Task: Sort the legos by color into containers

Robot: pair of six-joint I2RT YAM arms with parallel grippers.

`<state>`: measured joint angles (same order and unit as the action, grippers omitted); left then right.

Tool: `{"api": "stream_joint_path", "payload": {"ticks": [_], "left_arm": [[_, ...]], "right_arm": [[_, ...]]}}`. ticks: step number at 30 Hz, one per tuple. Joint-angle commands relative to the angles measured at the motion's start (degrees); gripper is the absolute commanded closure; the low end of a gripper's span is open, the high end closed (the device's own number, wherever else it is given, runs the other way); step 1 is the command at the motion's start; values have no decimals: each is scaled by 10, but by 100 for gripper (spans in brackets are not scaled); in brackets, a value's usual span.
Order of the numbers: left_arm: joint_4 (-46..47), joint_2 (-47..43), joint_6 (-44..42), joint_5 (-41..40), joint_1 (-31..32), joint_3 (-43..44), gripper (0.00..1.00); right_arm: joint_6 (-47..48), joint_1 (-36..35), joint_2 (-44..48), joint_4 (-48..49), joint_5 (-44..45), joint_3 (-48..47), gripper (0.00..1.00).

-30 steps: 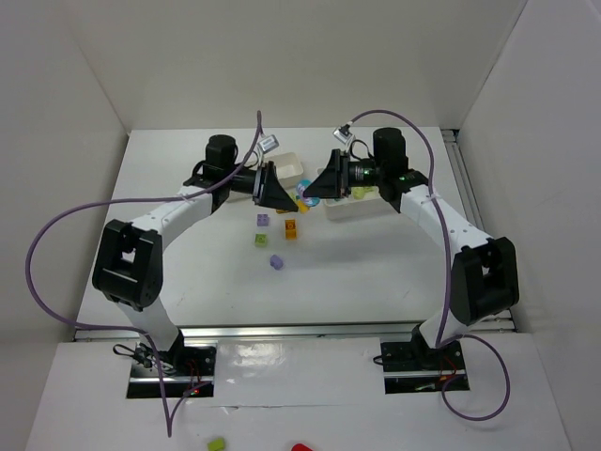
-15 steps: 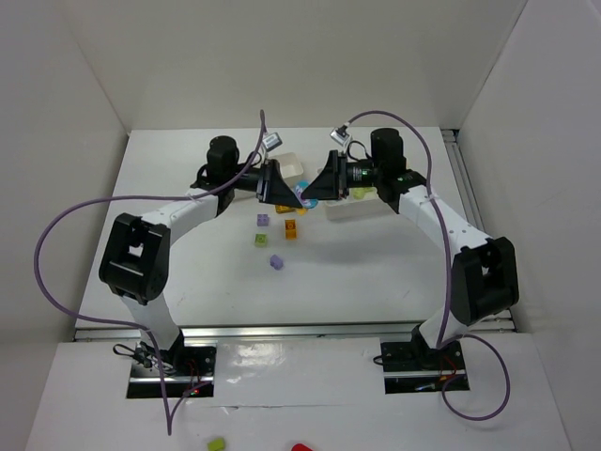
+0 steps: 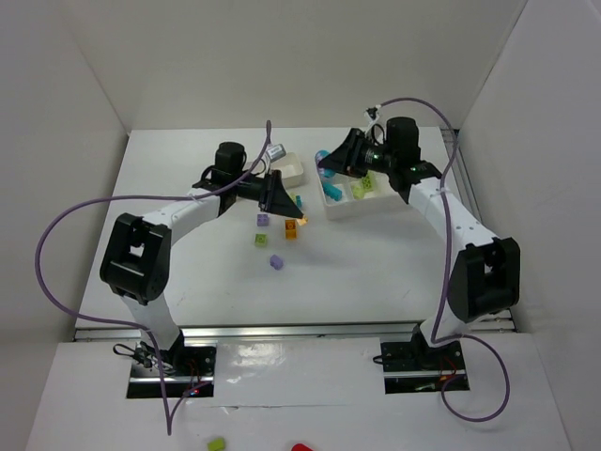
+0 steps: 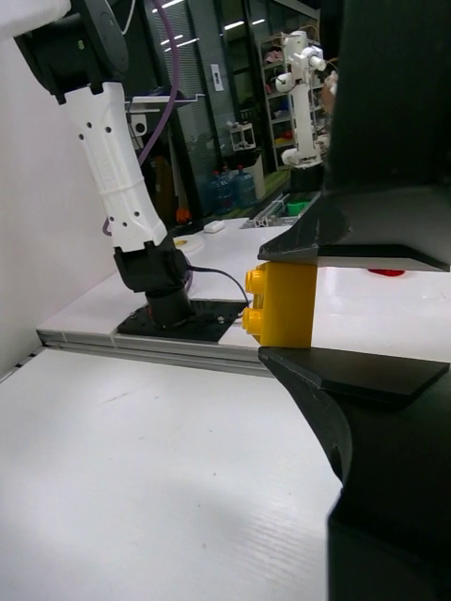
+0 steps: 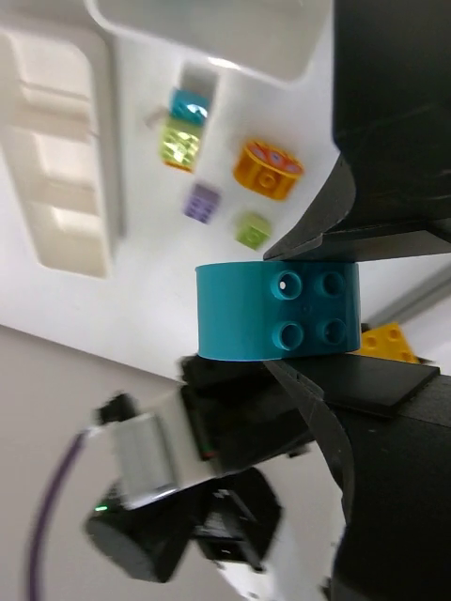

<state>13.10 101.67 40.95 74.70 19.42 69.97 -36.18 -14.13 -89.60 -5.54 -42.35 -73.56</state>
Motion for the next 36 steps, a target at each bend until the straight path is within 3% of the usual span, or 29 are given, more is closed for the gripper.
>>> {"api": "stream_joint_path", "payload": {"ticks": [1, 7, 11, 17, 20, 21, 22, 25, 36], "left_arm": [[-50, 0, -57, 0, -3, 1, 100], [-120, -36, -71, -80, -46, -11, 100], [-174, -50, -97, -159, -52, -5, 100], [-186, -74, -103, -220, -62, -19, 100], [-209, -74, -103, -234, -62, -4, 100], [-214, -74, -108, -234, -62, -4, 100], [-221, -74, -108, -234, -62, 3, 100], [-222, -74, -108, -239, -62, 17, 100], [-215, -45, -113, -215, -57, 45, 100]], "right_arm": [[2, -5, -11, -8, 138, -66, 100], [60, -17, -118, -188, 369, -194, 100], [109, -22, -200, -263, 404, -268, 100], [130, -40, -235, -269, 413, -263, 96], [141, -45, -249, -275, 422, -263, 76], [147, -51, -249, -283, 428, -263, 64], [147, -51, -249, -283, 440, -263, 43], [153, -51, -233, -283, 460, -269, 30], [143, -35, -147, -294, 463, -224, 37]]}}
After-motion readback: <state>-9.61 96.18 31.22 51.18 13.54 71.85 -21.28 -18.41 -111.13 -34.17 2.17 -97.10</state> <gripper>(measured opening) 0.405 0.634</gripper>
